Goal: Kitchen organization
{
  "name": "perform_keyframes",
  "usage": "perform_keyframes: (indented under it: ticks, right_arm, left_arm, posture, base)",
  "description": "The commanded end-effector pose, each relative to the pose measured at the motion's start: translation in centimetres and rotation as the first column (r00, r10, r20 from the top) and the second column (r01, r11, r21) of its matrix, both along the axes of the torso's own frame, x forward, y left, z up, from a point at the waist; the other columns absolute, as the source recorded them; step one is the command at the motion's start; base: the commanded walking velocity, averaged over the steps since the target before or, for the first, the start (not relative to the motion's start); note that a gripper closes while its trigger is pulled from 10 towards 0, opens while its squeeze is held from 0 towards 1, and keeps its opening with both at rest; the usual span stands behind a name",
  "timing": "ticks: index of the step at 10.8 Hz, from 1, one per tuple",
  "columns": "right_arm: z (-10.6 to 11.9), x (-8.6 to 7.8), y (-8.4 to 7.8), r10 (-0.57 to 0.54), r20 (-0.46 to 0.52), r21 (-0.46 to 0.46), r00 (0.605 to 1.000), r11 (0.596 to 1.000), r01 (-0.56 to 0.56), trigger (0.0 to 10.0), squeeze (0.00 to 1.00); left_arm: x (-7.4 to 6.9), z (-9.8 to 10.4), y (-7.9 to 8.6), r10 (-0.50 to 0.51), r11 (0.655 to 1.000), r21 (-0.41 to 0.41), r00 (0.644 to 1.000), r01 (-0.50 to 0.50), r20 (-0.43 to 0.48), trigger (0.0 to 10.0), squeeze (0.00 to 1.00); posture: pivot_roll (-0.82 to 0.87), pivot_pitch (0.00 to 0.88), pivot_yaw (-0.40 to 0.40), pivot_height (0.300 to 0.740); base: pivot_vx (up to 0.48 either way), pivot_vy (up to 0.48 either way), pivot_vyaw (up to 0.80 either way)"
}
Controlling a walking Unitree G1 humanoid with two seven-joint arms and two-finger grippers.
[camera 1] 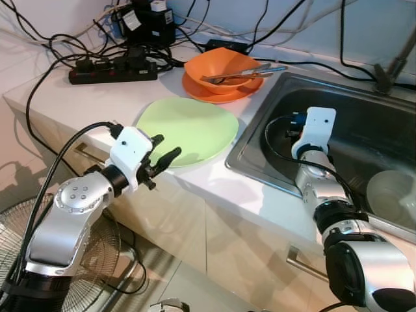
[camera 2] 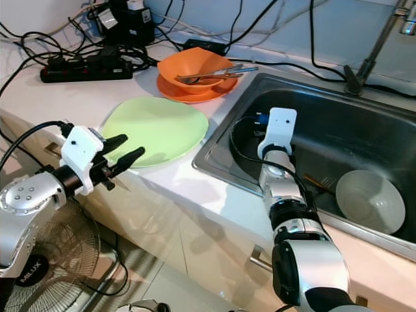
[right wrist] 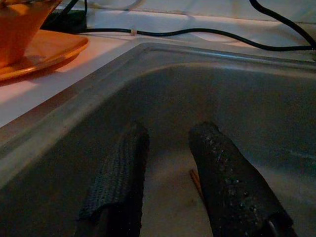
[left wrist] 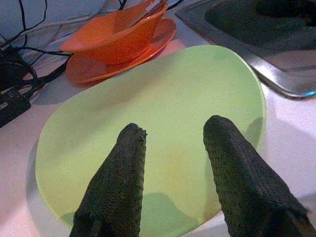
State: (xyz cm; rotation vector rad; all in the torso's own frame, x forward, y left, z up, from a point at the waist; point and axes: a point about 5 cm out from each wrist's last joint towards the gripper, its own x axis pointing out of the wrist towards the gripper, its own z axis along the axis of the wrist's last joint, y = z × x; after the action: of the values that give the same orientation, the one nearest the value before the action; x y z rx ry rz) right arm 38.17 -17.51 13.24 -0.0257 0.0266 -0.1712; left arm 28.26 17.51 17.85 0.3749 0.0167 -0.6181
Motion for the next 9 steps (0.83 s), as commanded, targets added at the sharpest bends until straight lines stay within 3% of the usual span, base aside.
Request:
perform_keyframes:
  ticks: [1, 9]
  right_arm:
    - [-0.5, -0.1, 0.1, 0.002, -0.016, 0.015, 1.000, 1.000, -0.002, 10.0, 0.00]
    - [-1.7, -0.6, 0.9, 0.013, -0.047, 0.033, 0.999, 0.999, -0.011, 10.0, 0.00]
  left_arm:
    - [0.1, 0.2, -0.4, -0.001, 1.000, 0.008, 1.000, 0.001, 0.014, 10.0, 0.00]
    - [0.5, -0.1, -1.4, -0.045, 0.998, 0.052, 0.999, 0.045, 0.001, 10.0, 0.00]
  posture:
    - [0.31, 0.050, 0.033, 0.740]
    - [0.30, 0.063, 0.057, 0.740]
  base:
    - [0.000, 0.000, 0.00]
    - [0.000, 0.000, 0.00]
